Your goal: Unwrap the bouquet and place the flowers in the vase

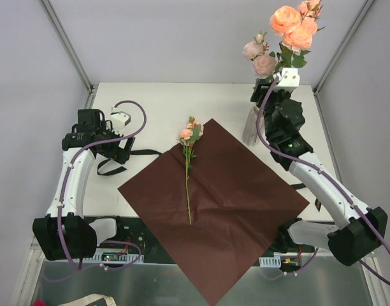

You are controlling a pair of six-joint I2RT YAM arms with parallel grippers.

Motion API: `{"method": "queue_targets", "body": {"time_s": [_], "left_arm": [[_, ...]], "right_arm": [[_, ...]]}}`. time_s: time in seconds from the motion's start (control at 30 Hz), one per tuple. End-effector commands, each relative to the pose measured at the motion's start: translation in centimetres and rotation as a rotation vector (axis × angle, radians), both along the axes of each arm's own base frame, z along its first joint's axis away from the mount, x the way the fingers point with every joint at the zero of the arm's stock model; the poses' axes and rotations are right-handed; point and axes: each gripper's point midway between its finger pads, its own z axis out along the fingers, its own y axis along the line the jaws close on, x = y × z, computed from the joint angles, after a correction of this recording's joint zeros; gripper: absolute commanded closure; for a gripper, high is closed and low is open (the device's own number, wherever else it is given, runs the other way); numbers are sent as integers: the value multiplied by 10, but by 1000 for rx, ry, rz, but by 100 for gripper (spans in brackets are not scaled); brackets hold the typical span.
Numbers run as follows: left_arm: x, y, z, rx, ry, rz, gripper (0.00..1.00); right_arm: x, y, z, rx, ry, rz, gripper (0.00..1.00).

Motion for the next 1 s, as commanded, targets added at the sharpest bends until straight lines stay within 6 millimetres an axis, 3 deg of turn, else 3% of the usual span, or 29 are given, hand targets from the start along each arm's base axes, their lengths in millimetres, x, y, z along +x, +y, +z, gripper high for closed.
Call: {"method": "queue_targets", "body": {"time_s": [0.0, 0.03, 0.1, 0.13, 0.2, 0.33, 0.37, 0.43, 0.47, 0.53, 0.6, 0.63, 0.97], "left_arm": [[-2, -1, 9, -8, -21, -7, 1], [-2, -1, 8, -11, -19, -7, 1], [-2, -2, 9, -15, -21, -8, 1], [-3, -2, 8, -14, -18, -7, 1], [-3, -1, 7, -11, -18, -7, 1], [-3, -1, 8, -6, -22, -7, 1], [-4, 0, 9, -4, -26, -7, 1], [-3, 0, 9, -4, -27, -5, 1], [-4, 0, 9, -5, -27, -6, 1], [-4, 0, 10, -3, -29, -6, 1], [-5, 1, 8, 0, -26, -5, 1], [-5, 1, 7, 0, -23, -5, 1], [-6, 2, 2, -7, -8, -5, 1]], "right_arm": [[-30, 40, -6, -40, 73, 109, 40], [-38, 65, -18, -62, 109, 169, 39], [-47, 88, -42, -117, 182, 214, 37], [-54, 111, -55, -141, 220, 261, 37], [-61, 128, -79, -195, 294, 284, 34], [-73, 181, -131, -267, 428, 372, 28], [-74, 190, -136, -251, 461, 390, 25], [-74, 203, -173, -296, 581, 393, 23], [-72, 211, -173, -288, 600, 398, 24], [-73, 221, -212, -321, 711, 409, 23], [-72, 230, -224, -323, 761, 416, 23], [-72, 237, -243, -342, 804, 425, 23], [-67, 252, -309, -248, 1025, 421, 24]]}}
